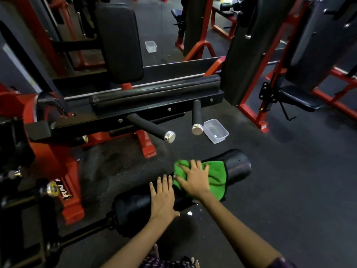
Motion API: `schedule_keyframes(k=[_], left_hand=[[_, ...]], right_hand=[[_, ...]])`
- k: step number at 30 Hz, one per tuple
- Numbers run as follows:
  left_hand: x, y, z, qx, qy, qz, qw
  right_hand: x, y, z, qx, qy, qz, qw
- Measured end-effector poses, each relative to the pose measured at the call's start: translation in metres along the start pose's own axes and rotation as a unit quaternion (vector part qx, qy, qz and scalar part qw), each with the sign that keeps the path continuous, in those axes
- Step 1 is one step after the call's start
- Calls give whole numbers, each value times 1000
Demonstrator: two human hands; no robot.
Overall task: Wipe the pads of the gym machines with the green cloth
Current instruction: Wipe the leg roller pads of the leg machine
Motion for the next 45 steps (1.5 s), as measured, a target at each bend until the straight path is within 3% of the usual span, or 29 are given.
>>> schedule_keyframes(k=[4, 5, 7, 9, 11, 14, 16, 19, 21, 24, 27, 29, 33, 36, 38, 40, 42, 43, 45], left_hand=[[-6, -13, -10, -24, -9, 9, 1000], [-6, -15, -11, -28, -10, 9, 1000], [-6, -13, -11, -25, -9, 5, 1000], [-6, -5, -9, -12, -9, -16, 1000], [-1, 4, -3, -17, -2, -60, 998], [13, 18, 15, -6, 4, -90, 996], [19, 21, 27, 44, 13, -99, 994], [20, 20, 34, 105, 13, -122, 987], [20, 18, 34, 107, 9, -132, 985], [19, 16, 31, 94, 18, -134, 986], [13, 15, 27, 67, 32, -110, 991], [6, 13, 20, 38, 44, -87, 994], [-8, 0, -1, -8, 59, -40, 997], [-12, -9, -9, -27, 48, -34, 998], [-10, -10, -9, -27, 42, -39, 998], [-6, -7, -7, -22, 33, -47, 998], [-1, -1, -3, -30, 24, -71, 997], [3, 3, 1, -39, 21, -88, 995], [11, 12, 11, -48, 16, -114, 992]], right_hand=[[-42, -6, -22, -37, 152, 13, 988], [-60, -5, -19, -29, 148, -2, 989], [-89, 3, -5, -20, 45, -5, 999], [-99, 17, 15, 12, -119, 51, 991], [-84, 23, 28, 21, -162, 25, 986], [-32, 18, 27, 59, -39, -27, 997], [-11, 8, 8, 57, 52, -13, 997], [-31, 3, -12, -4, 195, 11, 981], [-63, 0, -10, -25, 227, -7, 974], [-80, 6, 6, -25, 154, -6, 988], [-56, 17, 19, 13, -38, 31, 999], [-27, 18, 20, 18, -64, 28, 997], [-3, -6, -17, -33, 66, 46, 996], [-47, -15, -35, -75, 221, -2, 972], [-83, -13, -27, -65, 185, -4, 981], [-102, -5, -7, -82, 47, 41, 995], [-97, 11, 13, -23, -96, 67, 993], [-88, 16, 20, -4, -124, 50, 991], [-55, 19, 28, 24, -80, -4, 997]])
Point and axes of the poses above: each hand's wrist, its own z-axis towards the middle knuckle, its own y-axis out of the back of the hand, x = y × z, the point moved 1 cm from there along z, towards the middle knuckle, and after that the axes turned 1 degree about -y, right-handed, at the moved point
